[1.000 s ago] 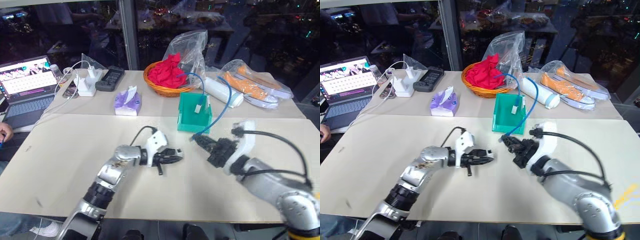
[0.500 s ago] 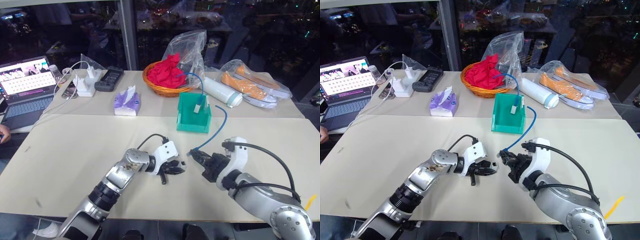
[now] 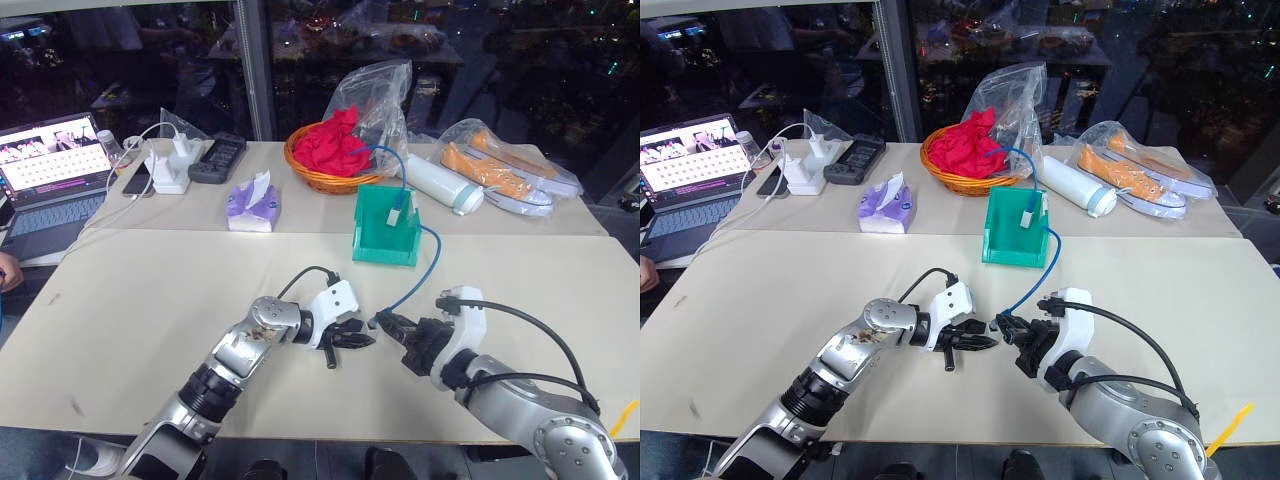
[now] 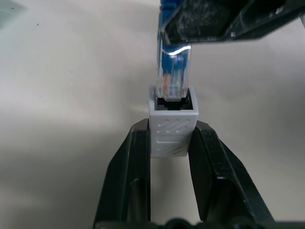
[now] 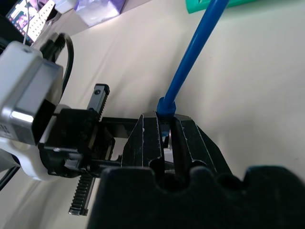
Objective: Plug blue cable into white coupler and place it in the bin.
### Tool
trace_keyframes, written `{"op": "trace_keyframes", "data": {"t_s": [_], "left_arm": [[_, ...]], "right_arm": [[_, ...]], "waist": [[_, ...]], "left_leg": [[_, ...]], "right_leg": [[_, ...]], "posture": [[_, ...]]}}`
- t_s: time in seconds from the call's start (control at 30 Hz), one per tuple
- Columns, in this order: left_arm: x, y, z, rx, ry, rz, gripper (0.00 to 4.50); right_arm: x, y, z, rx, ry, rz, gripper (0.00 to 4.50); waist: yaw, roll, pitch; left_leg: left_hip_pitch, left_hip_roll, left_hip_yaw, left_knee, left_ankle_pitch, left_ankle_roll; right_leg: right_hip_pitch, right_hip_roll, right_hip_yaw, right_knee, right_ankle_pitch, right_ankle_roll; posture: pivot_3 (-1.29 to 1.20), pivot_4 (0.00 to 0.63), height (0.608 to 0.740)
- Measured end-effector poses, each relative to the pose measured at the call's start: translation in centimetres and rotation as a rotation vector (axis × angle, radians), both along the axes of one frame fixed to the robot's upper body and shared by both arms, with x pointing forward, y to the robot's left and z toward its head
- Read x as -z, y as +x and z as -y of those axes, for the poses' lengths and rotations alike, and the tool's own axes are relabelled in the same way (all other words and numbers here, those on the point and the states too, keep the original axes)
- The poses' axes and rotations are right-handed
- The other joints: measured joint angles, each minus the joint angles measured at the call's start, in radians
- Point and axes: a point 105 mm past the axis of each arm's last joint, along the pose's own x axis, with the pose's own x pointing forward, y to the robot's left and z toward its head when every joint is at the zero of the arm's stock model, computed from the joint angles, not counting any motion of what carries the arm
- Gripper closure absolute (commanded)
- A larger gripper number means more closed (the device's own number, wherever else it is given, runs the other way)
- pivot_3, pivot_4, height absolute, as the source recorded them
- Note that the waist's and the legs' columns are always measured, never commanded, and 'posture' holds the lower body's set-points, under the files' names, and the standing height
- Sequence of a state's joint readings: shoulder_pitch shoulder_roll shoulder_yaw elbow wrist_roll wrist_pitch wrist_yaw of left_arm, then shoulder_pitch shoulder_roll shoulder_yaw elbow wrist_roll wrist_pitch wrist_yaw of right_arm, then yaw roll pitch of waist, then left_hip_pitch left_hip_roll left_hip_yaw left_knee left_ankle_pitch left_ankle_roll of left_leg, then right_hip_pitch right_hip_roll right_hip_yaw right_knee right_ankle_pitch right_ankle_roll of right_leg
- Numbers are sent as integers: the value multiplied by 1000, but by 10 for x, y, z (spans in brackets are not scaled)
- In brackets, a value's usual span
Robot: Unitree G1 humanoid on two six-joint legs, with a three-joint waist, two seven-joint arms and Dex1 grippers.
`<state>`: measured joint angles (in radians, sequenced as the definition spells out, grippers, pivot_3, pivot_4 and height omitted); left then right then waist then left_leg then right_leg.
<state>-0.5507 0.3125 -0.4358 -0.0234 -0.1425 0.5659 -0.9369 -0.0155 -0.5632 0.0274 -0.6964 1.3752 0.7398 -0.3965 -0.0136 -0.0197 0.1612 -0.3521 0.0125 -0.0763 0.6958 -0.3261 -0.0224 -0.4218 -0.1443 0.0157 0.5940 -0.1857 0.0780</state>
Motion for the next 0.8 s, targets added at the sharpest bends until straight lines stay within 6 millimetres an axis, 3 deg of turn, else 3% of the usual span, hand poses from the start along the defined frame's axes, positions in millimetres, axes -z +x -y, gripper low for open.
{"op": "trace_keyframes", "data": {"t_s": [0.8], "left_arm": [[4,-2,-3,-27,4,-43,3860]], "right_arm": [[8,1,-3,-17,-63,-19,4500]], "waist": [[0,0,0]], "left_leg": [[0,0,0,0,0,0]], "right_leg": [[0,0,0,0,0,0]], "posture": [[0,150,740]]}}
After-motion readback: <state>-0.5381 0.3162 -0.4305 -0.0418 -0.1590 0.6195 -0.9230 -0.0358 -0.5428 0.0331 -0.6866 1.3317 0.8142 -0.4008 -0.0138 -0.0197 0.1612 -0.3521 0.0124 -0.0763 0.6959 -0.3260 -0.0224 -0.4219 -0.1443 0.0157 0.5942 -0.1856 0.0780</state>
